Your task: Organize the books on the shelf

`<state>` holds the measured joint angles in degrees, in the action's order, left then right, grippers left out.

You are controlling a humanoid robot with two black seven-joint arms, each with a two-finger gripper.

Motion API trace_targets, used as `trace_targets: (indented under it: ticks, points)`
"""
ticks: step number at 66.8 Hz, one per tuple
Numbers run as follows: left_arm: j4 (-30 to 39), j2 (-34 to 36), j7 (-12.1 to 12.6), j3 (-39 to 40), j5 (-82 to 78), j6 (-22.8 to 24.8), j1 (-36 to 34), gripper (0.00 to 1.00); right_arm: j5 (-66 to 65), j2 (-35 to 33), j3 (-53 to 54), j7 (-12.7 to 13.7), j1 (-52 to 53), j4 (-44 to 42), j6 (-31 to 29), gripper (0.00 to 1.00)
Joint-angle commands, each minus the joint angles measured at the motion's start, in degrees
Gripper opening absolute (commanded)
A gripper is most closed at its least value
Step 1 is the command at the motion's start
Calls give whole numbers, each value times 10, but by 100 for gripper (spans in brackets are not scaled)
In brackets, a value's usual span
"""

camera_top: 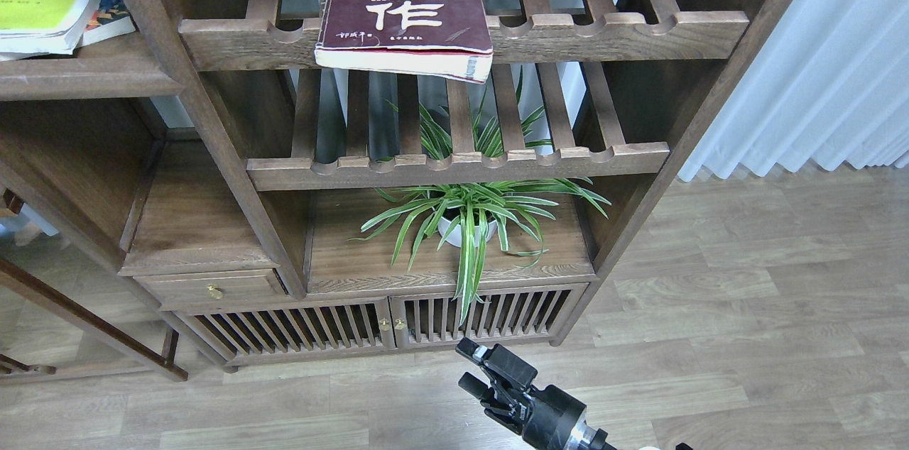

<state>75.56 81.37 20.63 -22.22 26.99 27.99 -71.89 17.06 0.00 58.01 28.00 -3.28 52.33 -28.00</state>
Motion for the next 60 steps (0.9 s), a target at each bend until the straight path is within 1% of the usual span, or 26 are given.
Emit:
trace_targets:
  ticks: [1, 12, 13, 16, 20, 23, 25, 26, 28, 29, 31, 34, 35, 40, 44, 55, 58, 59, 60]
  points:
    - [-1, -40, -6, -7, 67, 0, 60, 99, -1, 0, 1, 0, 6, 1, 0, 99]
    - [-1, -107, -10, 0, 164, 0, 139, 99, -1, 0, 1, 0, 7, 1, 0, 100]
    - [-4, -144, -18, 19, 197, 0, 171, 99, -1, 0, 1, 0, 13, 1, 0, 100]
    - [-9, -168, -23, 36, 212, 0, 192, 98, -1, 0, 2, 0, 19, 1, 0, 99]
    - [-37, -223, -30, 85, 227, 0, 243, 98, 0, 0, 4, 0, 28, 5, 0, 100]
    - [-67, -268, -30, 136, 227, 0, 288, 98, 0, 0, 7, 0, 32, 14, 0, 100]
    - [-80, -285, -30, 156, 227, 0, 305, 98, 0, 0, 10, 0, 33, 17, 0, 100]
    - [-99, -311, -30, 186, 225, 0, 330, 98, 0, 0, 12, 0, 34, 24, 0, 100]
    - [-114, -336, -30, 212, 225, 0, 350, 98, 0, 0, 15, 0, 35, 30, 0, 100]
    - [-134, -364, -30, 242, 223, 0, 375, 98, 0, 0, 18, 0, 37, 38, 0, 100]
    - [-162, -405, -27, 281, 221, 0, 404, 98, 1, 0, 20, 0, 40, 50, 0, 100]
    - [-189, -442, -24, 313, 216, 0, 427, 98, 1, 0, 23, 0, 42, 63, 0, 100]
    - [-205, -466, -23, 332, 210, 0, 440, 98, 1, 0, 24, 0, 42, 73, 0, 100]
    - [-242, -522, -23, 370, 181, 0, 468, 99, 0, 0, 31, 0, 48, 108, 0, 100]
    - [-252, -547, -26, 377, 163, 0, 478, 99, -1, 0, 37, 0, 52, 131, 0, 100]
    - [-257, -592, -30, 386, 160, 0, 489, 99, -2, 0, 69, -5, 67, 182, 0, 100]
    - [-267, -603, -31, 387, 162, 0, 489, 99, -3, 0, 76, -5, 72, 192, 1, 99]
    - [-286, -619, -35, 394, 163, 0, 488, 99, -3, 0, 81, -6, 79, 207, 18, 99]
    - [-291, -623, -35, 395, 163, 0, 488, 99, -3, 0, 82, -6, 80, 210, 21, 99]
